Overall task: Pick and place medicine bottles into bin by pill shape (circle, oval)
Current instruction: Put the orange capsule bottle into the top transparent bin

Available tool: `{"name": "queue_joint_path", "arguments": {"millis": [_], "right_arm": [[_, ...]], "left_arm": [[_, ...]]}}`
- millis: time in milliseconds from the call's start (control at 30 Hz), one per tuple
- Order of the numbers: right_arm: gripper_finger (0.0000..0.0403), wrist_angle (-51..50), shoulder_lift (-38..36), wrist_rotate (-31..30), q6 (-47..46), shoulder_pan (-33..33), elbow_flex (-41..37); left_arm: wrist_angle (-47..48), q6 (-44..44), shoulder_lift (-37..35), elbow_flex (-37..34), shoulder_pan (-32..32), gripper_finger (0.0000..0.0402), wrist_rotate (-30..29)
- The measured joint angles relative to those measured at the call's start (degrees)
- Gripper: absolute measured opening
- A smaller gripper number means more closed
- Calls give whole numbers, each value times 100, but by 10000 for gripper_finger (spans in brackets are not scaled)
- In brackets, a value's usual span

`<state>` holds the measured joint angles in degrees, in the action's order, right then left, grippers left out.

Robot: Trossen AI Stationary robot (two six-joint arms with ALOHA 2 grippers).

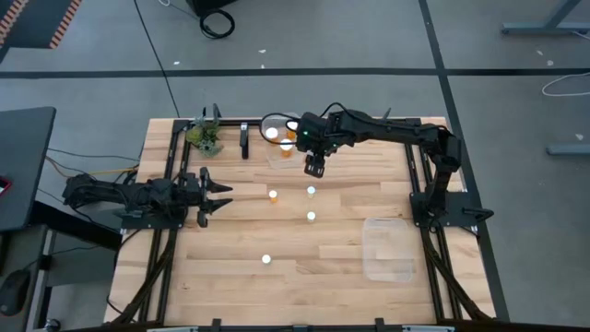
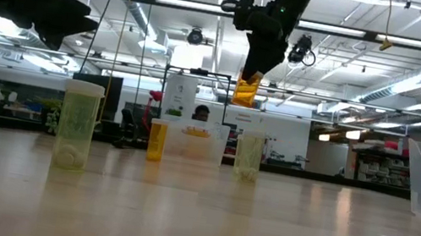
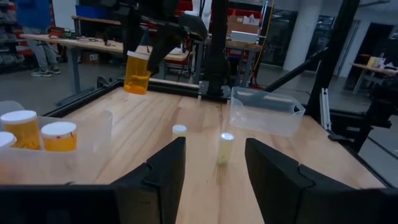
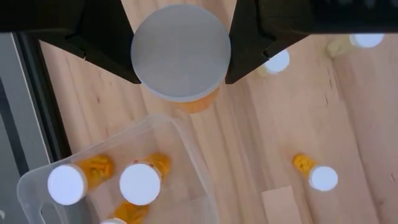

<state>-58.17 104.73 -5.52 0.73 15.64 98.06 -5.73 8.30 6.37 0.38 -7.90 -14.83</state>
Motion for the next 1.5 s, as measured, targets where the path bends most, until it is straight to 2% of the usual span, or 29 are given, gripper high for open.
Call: {"name": "queue_joint_path", "arguments": {"millis": [467,733,833,1500], "right_arm": [[232,329,-2,0,391,249,0],[232,425,-4,0,633,577,-2],[232,419,-4,4,699,636,-2],[232,434,-4,44,1048,636,-2]], "left_arm": [[-1,-20,0,2,0,180,4],[-103,-1528,-2,2,0,175,4],[-90,-1815,0,2,0,178,5],[-88,-1797,0,4,0,180,7]]}}
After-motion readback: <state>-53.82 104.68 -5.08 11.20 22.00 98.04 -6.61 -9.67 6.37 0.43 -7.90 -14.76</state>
